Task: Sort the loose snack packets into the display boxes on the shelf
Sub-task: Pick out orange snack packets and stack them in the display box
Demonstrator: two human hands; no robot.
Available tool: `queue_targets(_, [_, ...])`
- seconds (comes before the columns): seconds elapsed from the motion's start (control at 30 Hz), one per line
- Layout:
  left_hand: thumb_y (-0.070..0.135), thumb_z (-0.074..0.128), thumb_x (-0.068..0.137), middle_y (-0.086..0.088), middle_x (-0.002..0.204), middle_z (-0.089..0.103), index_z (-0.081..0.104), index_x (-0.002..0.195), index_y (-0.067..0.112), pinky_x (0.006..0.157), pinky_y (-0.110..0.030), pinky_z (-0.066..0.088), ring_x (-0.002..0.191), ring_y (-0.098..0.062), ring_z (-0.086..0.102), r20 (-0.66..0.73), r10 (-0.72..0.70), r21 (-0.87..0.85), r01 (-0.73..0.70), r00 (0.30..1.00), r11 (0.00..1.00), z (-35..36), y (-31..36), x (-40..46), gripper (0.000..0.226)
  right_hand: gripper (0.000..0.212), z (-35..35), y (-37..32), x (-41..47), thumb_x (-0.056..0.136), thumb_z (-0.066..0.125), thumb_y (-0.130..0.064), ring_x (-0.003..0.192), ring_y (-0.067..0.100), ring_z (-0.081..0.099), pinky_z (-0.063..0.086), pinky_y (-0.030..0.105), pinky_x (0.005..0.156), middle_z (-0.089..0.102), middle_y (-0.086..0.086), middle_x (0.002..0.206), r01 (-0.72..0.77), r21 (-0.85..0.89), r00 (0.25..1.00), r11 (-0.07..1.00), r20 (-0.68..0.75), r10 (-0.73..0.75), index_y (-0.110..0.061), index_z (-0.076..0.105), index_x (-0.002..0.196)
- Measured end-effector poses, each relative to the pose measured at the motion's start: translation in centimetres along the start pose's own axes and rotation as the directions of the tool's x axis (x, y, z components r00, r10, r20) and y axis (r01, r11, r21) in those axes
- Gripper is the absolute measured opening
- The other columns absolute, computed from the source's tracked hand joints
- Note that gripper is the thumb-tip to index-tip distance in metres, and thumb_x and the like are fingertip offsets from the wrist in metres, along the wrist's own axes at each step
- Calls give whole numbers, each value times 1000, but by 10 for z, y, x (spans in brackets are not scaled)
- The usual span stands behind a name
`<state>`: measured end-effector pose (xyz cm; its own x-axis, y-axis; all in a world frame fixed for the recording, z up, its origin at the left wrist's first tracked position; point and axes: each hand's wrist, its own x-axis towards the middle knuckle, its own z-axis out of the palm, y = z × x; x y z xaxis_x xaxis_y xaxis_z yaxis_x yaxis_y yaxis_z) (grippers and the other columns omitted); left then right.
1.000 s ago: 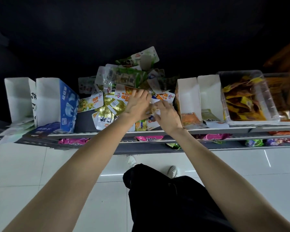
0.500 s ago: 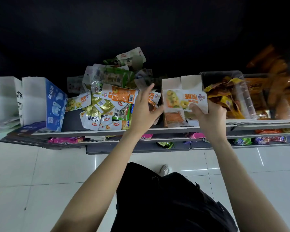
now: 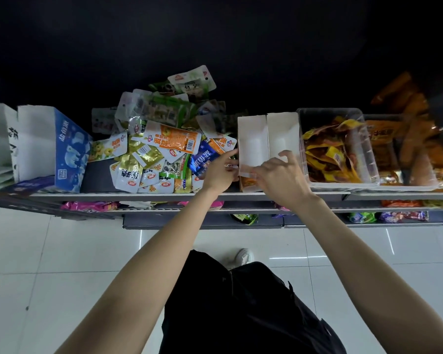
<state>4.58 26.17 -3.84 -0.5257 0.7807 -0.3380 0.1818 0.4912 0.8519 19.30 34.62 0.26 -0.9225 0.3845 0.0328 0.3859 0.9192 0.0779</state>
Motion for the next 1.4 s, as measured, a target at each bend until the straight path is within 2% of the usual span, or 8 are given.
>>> queue_targets(0.3, [15, 54, 95, -2, 126, 60, 52, 130, 16, 92, -22, 46, 117, -15, 54, 72, 4, -77, 1, 997, 997, -7, -1, -17, 36, 46, -10, -5, -7, 97, 27, -45, 135, 16, 34, 19, 50, 108, 59, -2, 130, 26, 17, 950, 1000, 311, -30, -23, 56, 127])
queue_targets(0.5, [10, 53, 93, 6, 106, 65, 62, 115, 13, 78, -5, 42, 96, -7, 59, -234, 159, 19, -159, 959, 987, -56, -15, -53, 24, 35, -21, -35, 3, 96, 40, -34, 102, 26, 59, 42, 37, 90, 70, 5, 103, -37, 412, 999, 911, -19, 49, -16, 66, 109])
queue_targets(0.73, [10, 58, 90, -4, 117, 62, 58, 118, 8, 82, -26, 46, 100, -16, 61, -474, 134, 219, -30, 870, 975, -147, -69, -40, 29, 31, -5, -99, 68, 95, 48, -17, 110, 26, 57, 51, 37, 84, 62, 8, 120, -36, 515, 999, 856, -3, 44, -16, 57, 125])
queue_targets(1.0, [24, 54, 92, -4, 120, 64, 47, 132, 10, 88, -25, 42, 110, -21, 58, -341, -91, 166, 155, 936, 974, -179, -89, 16, 43, 55, 50, -150, 162, 89, 59, -20, 126, 34, 38, 35, 43, 104, 43, 16, 135, -156, 330, 988, 931, 72, 140, -15, 34, 139])
queue_targets(1.13, [24, 59, 90, 7, 97, 64, 58, 116, 16, 72, -20, 42, 91, -11, 58, -425, -91, 12, 106, 901, 994, -174, -83, 22, 28, 40, 63, -158, 162, 79, 72, -14, 98, 27, 62, 54, 35, 68, 66, 8, 106, -250, 222, 962, 943, -57, 268, -15, 58, 116])
queue_targets(1.23, [18, 61, 89, 8, 99, 62, 59, 112, 14, 67, -8, 40, 90, -5, 56, -385, -33, -102, -7, 922, 995, -166, -69, 15, 24, 36, 43, -154, 150, 54, 76, 7, 46, 22, 59, 30, 20, 38, 63, 3, 59, -286, 174, 912, 942, -252, 323, -14, 69, 83])
queue_targets(1.33, [15, 65, 87, 3, 117, 56, 51, 124, 12, 81, -9, 43, 99, -5, 54, -269, -3, -248, -66, 963, 967, -162, -53, 3, 40, 24, 16, -145, 129, 74, 61, 9, 45, 24, 56, 34, 23, 39, 61, 9, 58, -248, 478, 806, 843, -381, 453, -7, 67, 91])
queue_targets(1.4, [22, 66, 87, 2, 127, 53, 47, 129, 16, 90, -23, 45, 108, -10, 54, -124, -24, -317, -17, 992, 948, -159, -41, -10, 47, 17, 1, -141, 112, 91, 52, -3, 71, 20, 64, 50, 33, 57, 68, 6, 81, -250, 807, 789, 534, -150, 596, -7, 64, 102])
